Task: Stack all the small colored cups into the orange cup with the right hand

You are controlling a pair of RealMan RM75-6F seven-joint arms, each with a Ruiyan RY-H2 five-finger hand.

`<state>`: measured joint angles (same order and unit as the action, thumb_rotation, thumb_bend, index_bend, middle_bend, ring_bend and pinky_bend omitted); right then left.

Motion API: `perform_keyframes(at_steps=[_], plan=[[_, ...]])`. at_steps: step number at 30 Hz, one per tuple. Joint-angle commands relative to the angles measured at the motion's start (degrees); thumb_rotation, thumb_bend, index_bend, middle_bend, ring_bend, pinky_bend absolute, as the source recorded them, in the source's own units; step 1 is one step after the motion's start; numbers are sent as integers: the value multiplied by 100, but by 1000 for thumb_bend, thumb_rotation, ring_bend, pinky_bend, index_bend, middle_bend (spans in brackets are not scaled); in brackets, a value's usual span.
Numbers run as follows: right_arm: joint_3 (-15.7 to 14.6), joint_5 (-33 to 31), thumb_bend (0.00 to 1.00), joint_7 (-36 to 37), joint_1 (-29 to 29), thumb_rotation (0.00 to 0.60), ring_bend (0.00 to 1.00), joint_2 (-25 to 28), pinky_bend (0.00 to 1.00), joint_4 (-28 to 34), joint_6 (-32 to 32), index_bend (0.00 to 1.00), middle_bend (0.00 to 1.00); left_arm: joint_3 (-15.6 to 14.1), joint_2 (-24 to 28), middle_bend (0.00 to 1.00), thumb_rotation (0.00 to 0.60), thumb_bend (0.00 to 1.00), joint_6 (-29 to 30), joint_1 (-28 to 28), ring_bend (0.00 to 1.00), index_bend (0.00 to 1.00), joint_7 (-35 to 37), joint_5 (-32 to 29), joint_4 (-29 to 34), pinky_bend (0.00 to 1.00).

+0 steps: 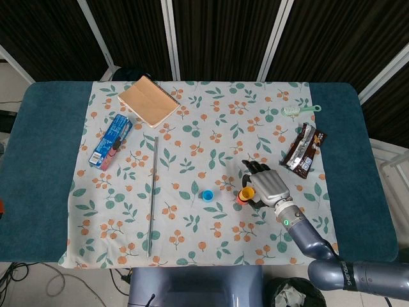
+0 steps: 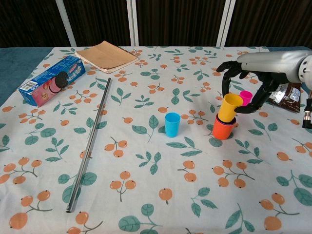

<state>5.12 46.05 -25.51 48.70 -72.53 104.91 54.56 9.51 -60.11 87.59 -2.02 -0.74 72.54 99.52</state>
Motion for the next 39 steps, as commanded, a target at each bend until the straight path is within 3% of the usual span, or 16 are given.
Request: perform_keyframes(at_steps=[1, 6, 8, 10, 13, 17, 28, 39], plan=[[13, -42, 389, -29, 28, 600, 69, -41, 155, -29, -24, 501, 0, -1, 1, 34, 600, 413, -1, 0, 10, 166, 2, 1, -2, 107], [-22, -142, 390, -88, 59, 600, 69, -139, 155, -108, -86, 465, 0, 2, 3, 34, 600, 413, -8, -3, 10, 166, 10, -1, -6, 107], [-52, -189, 389, -109, 70, 600, 69, -156, 156, -140, -136, 360, 0, 3, 4, 34, 600, 413, -10, -5, 10, 166, 10, -1, -7, 107], [-82, -257, 389, -143, 97, 600, 69, -149, 157, -162, -213, 163, 0, 2, 4, 33, 600, 413, -11, -5, 10, 166, 7, 1, -8, 107], [-64, -345, 389, -125, 135, 600, 67, -122, 157, -152, -303, 60, 0, 2, 2, 33, 600, 413, -9, -5, 10, 166, 6, 0, -8, 107], [25, -324, 388, -66, 151, 600, 66, -45, 156, -60, -277, 58, 0, 0, 0, 33, 600, 413, -7, -4, 10, 166, -1, 3, -10, 107], [169, 78, 389, -270, 201, 600, 66, -135, 155, 243, 149, 213, 0, -8, 0, 33, 600, 413, 9, 5, 10, 166, -11, 11, 17, 107], [400, -390, 389, -536, 518, 600, 66, -671, 156, 67, 174, 259, 0, -13, 0, 34, 600, 413, -22, -9, 10, 166, -3, 18, 11, 107]])
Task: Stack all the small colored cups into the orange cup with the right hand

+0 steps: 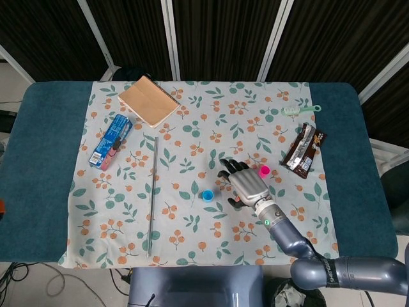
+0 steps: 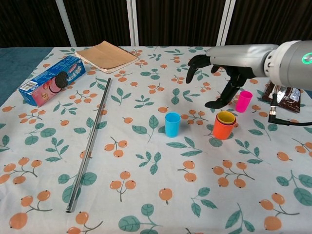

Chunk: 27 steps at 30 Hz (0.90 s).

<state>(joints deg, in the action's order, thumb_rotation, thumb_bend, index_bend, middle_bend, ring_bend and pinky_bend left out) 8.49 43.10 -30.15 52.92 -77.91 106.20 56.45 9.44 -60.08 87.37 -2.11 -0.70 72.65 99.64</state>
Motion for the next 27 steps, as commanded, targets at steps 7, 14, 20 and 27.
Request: perform_keyframes(at_steps=[7, 14, 20, 27], plan=[[154, -415, 388, -349, 392, 600, 66, -553, 155, -327, -64, 287, 0, 18, 5, 33, 600, 413, 17, 8, 10, 166, 24, -21, 10, 107], [100, -622, 388, -621, 566, 600, 66, -936, 156, -529, 25, 318, 0, 15, 8, 34, 600, 413, -10, -2, 10, 166, 36, -22, 6, 107], [62, -659, 388, -670, 624, 600, 66, -1241, 155, -803, 63, 338, 0, 27, 26, 34, 600, 413, -5, 3, 10, 166, 76, -28, 24, 107], [40, -659, 388, -627, 622, 600, 66, -1388, 163, -1007, 41, 362, 0, 28, 26, 34, 600, 413, -17, -4, 10, 166, 77, -32, 19, 107]])
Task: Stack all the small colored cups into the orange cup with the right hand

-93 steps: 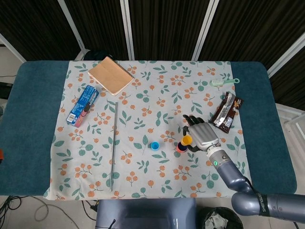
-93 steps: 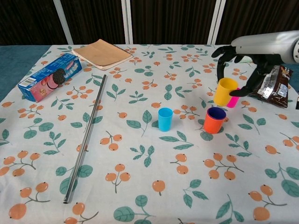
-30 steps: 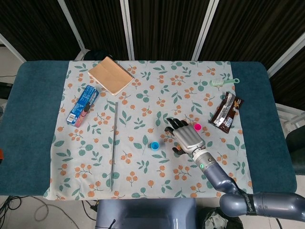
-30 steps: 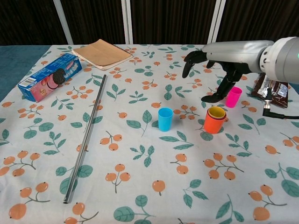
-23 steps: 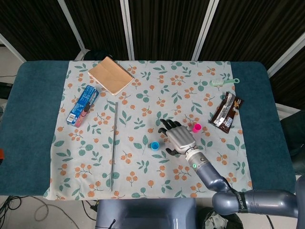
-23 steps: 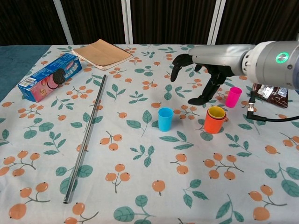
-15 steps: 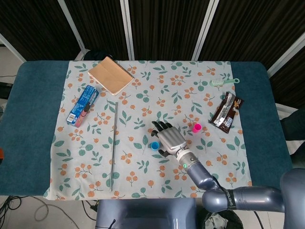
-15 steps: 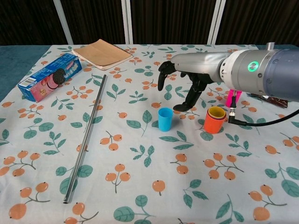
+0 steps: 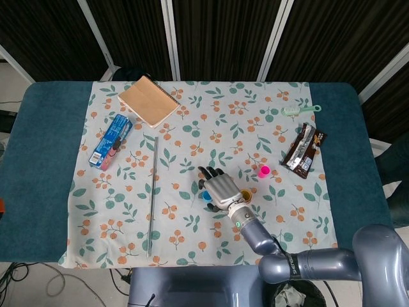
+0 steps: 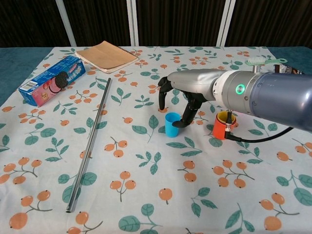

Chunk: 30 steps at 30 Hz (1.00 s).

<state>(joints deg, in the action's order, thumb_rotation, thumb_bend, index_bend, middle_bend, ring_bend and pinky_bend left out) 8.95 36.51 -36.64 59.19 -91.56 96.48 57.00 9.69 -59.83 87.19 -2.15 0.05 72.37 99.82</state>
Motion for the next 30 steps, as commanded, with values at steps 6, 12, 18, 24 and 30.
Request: perform_keyframes(at_steps=[6, 12, 18, 24, 30], plan=[[-18, -25, 388, 78, -28, 600, 66, -77, 163, -181, -66, 379, 0, 3, 6, 33, 600, 413, 6, 2, 10, 166, 2, -4, 3, 108], [-14, -7, 389, 136, -46, 600, 66, -122, 169, -252, -102, 399, 0, 0, 4, 34, 600, 413, 6, 2, 10, 166, -6, -3, 3, 107], [28, 0, 396, 199, -41, 600, 73, -214, 181, -367, -140, 422, 0, 5, 7, 34, 600, 413, 15, 6, 10, 166, -4, -11, 11, 108], [75, -39, 405, 236, -47, 600, 80, -319, 188, -498, -120, 430, 0, 7, 10, 33, 600, 413, 6, 3, 10, 166, 4, -15, 2, 109], [88, -146, 405, 197, -27, 600, 79, -335, 188, -587, -164, 433, 0, 2, 13, 33, 600, 413, -8, -2, 10, 167, 0, -14, 3, 109]])
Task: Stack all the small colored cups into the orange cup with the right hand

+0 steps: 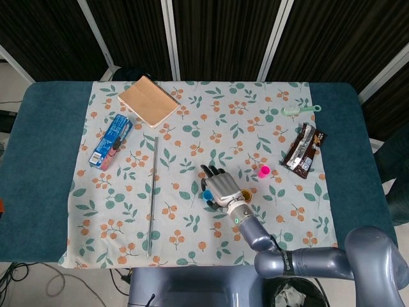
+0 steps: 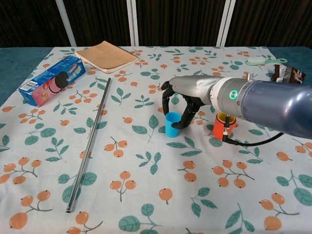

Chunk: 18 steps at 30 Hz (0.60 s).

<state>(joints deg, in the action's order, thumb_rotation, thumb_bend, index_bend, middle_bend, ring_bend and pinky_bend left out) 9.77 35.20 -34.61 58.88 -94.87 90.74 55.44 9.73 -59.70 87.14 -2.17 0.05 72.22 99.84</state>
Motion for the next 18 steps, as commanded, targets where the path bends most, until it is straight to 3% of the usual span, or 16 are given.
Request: perform_keyframes(at_steps=[1, 18], plan=[[9, -30, 406, -9, 7, 600, 79, -7, 188, -26, -16, 434, 0, -4, 1, 33, 600, 414, -5, -1, 10, 167, 0, 4, 1, 109], [35, -66, 409, -13, 16, 600, 81, -35, 188, -80, -60, 503, 0, -17, 12, 33, 600, 413, -28, -6, 10, 170, 6, 8, 5, 125]])
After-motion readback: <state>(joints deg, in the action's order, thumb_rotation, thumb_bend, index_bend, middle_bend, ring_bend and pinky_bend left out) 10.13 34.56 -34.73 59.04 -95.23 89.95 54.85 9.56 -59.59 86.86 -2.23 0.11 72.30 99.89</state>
